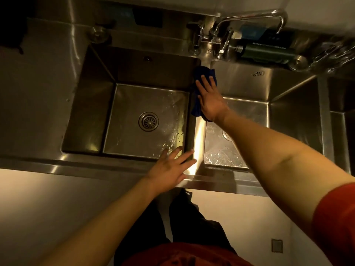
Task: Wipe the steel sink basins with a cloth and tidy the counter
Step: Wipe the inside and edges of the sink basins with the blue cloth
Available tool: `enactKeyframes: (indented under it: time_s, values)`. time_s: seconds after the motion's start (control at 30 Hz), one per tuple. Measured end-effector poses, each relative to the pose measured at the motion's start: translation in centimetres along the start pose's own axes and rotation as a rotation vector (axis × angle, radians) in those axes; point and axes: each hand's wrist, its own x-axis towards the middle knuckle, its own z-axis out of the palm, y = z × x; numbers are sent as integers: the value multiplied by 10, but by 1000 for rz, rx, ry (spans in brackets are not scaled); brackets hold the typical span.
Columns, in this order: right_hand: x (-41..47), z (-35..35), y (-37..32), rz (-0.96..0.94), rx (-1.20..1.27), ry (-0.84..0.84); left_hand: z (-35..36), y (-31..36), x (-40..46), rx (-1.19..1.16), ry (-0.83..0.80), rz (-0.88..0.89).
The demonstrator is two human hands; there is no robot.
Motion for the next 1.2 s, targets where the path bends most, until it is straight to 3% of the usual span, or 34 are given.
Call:
enactKeyframes:
  time_s: [0.17,0.4,0.6,0.73,0.97,1.2]
  values:
    - [-33,4,-24,-4,1,55,15,1,-28,-39,-73,-55]
    - [-135,21,-73,-44,33,214,24,-9,-59,-23,-20,-18]
    - [-199,50,-105,93,-61,-139,22,-33,-79,-27,-81,-61]
    - [-215,51,-126,180,-1,-147,20,-52,-110,-109,-26,-57]
    - [-225,59,-184,239,34,-89,8,-86,-153,-105,-67,-140]
    - [-189,69,-265,186,236,-31,-10,-130,-201,-167,19,-245]
